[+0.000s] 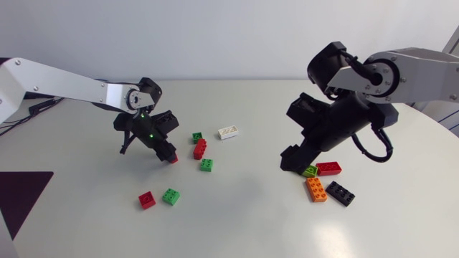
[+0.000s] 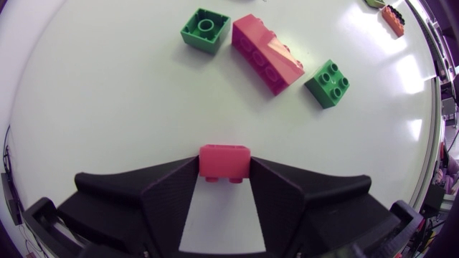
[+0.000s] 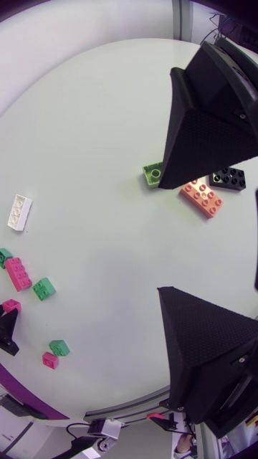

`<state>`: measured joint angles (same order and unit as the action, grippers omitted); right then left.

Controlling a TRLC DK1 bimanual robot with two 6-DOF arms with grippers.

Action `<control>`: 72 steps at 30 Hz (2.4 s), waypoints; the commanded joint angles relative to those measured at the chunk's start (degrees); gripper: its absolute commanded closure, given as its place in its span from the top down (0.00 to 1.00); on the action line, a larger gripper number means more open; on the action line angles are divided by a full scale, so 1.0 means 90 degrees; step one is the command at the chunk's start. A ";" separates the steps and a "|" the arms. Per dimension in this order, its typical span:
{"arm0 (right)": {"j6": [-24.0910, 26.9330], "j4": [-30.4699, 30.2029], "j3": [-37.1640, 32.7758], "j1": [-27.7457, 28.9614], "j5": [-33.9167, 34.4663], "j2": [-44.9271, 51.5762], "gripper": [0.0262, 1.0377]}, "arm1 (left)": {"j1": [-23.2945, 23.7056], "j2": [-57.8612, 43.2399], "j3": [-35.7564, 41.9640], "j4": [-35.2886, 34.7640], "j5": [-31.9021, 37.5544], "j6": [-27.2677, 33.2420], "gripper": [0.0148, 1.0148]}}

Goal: Sort duplo bricks by size, large to the right and small to the left

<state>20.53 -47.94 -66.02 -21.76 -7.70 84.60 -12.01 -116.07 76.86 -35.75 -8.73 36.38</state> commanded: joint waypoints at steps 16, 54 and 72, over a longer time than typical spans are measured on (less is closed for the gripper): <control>-0.0270 0.0210 0.0402 -0.0307 -0.0091 -0.0132 0.94 | 0.0143 0.1930 -0.2241 0.0212 0.0003 0.0430 0.27; -0.0475 0.0249 0.0871 -0.0268 -0.0042 -0.0591 0.94 | -0.2152 0.1022 -0.0063 0.0056 0.0941 -0.4199 0.97; -0.0485 0.0444 0.0919 -0.0229 -0.0042 -0.0406 0.94 | -0.2455 -0.0179 0.0571 -0.0081 0.1078 -0.5204 0.97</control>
<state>17.32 -44.36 -58.85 -24.32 -8.51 79.96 -33.12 -115.94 80.64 -36.14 0.51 -8.10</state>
